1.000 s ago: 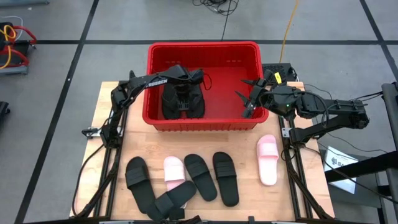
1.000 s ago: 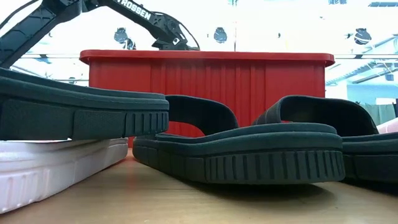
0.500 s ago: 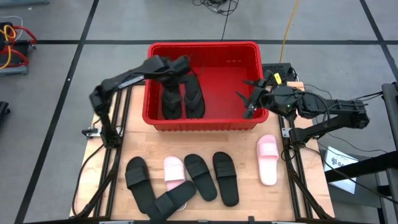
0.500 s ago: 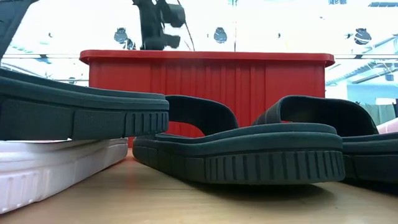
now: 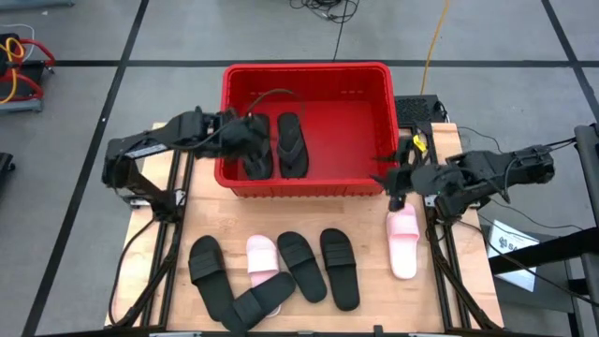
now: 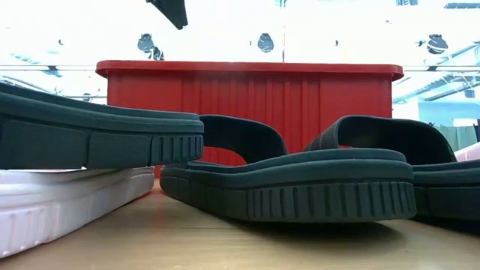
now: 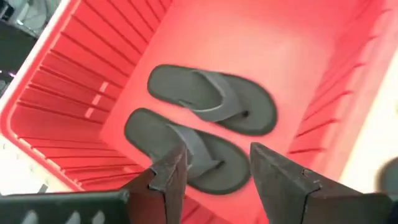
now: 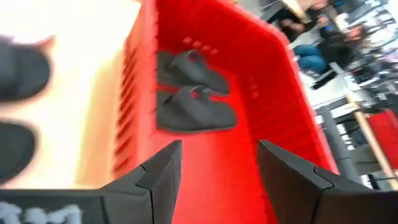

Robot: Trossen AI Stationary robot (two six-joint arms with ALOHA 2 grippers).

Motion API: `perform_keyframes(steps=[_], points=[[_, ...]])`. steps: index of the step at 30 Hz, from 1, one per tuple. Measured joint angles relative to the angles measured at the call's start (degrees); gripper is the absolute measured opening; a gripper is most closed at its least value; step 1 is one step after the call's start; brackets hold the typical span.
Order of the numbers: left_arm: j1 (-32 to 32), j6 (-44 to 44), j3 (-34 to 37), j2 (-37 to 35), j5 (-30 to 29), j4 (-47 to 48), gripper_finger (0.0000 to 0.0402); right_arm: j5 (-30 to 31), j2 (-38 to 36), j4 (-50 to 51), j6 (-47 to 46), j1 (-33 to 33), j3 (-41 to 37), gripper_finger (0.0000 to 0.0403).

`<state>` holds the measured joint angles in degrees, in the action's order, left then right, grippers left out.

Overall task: Pick and place slides into bin
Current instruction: Put the pink slide into the red bin

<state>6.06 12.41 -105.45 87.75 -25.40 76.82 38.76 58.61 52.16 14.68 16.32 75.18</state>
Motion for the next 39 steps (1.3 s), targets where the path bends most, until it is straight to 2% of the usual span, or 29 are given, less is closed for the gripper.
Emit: perform_keyframes(steps=[4,6,13,16,19,31,39], points=[[-6.3,6.2,0.0,-0.1,-1.5,0.1,0.0170,-0.3,0.0,5.4,-5.4,4.0,0.0,0.0196],[-9.2,9.0,0.0,0.0,-1.7,0.0,0.0170,-3.0,0.0,7.2,-7.0,5.7,0.0,0.0196],[-18.0,17.6,0.0,0.8,-5.1,-0.6,0.0170,-19.3,0.0,10.7,-13.7,9.3,-1.3,0.0196],[-20.9,20.2,0.0,0.7,-7.3,-0.6,0.0170,-27.2,0.0,11.1,-15.9,10.8,-4.4,0.0196],[-23.1,21.1,0.0,0.8,-8.7,-0.6,0.0170,-31.7,0.1,11.0,-18.1,12.3,-8.6,0.0196],[-26.6,20.3,0.0,0.8,-9.2,-0.3,0.0170,-34.6,0.5,3.8,-28.6,14.2,-27.7,0.0196],[-26.8,19.0,0.0,0.8,-9.2,-0.3,0.0170,-34.1,0.5,3.8,-30.5,14.2,-32.9,0.0196]])
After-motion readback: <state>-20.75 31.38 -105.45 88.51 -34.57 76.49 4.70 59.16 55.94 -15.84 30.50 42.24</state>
